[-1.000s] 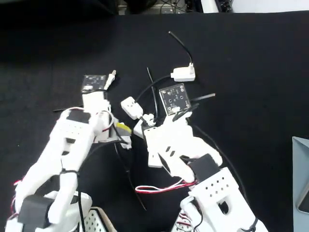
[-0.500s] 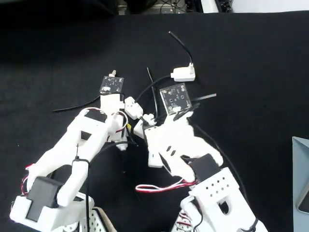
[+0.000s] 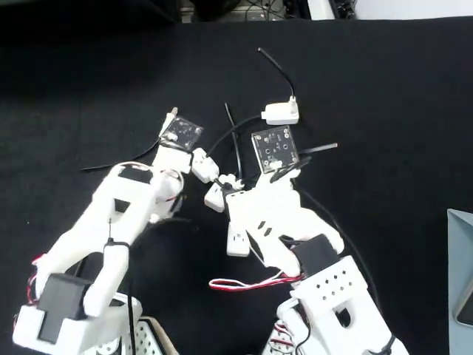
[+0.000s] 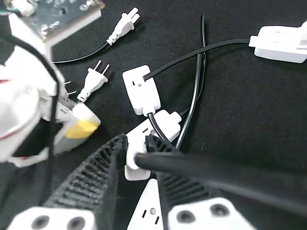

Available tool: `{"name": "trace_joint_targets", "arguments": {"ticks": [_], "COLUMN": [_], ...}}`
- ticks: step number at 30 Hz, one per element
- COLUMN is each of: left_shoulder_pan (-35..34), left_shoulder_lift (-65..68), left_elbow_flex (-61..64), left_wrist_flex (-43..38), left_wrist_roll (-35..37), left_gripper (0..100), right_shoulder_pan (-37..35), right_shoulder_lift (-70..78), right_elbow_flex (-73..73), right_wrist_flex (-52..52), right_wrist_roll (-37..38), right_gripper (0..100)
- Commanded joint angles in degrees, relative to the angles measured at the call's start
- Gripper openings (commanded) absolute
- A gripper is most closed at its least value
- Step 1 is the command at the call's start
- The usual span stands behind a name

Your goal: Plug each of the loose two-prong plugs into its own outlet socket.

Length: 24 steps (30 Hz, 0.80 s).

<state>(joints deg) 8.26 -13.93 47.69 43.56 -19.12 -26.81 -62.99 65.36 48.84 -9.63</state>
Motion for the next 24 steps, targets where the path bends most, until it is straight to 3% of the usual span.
{"name": "trace_joint_targets", "arguments": {"ticks": [1, 4, 6, 10, 18, 24], "left_shoulder_pan": [-1.01, -0.75, -0.48, -1.01, -2.59, -9.36], "left_shoulder_lift": [-5.1, -6.77, -7.03, -7.38, -13.63, -27.25], "left_elbow_flex": [-1.63, -0.04, 0.92, 2.33, 2.07, 2.42], "left_wrist_flex": [1.58, 1.67, 1.76, 2.29, 2.37, 2.37], "left_wrist_roll": [-14.59, -21.89, -21.98, -17.32, -10.64, -8.44], "left_gripper": [5, 6, 12, 24, 25, 25], "right_shoulder_pan": [0.88, 0.88, 0.88, 0.88, 0.88, 0.88], "right_shoulder_lift": [-0.84, -0.84, -0.84, -0.84, -0.84, -0.84], "right_elbow_flex": [-0.4, -0.4, -0.4, -0.4, -0.31, -0.31], "right_wrist_flex": [-0.88, -0.88, -0.88, -0.88, -0.88, -0.88], "right_wrist_roll": [0.44, 0.44, 0.44, 0.44, 0.44, 0.44], "right_gripper": [1.3, 1.3, 1.3, 1.3, 1.3, 1.3]}}
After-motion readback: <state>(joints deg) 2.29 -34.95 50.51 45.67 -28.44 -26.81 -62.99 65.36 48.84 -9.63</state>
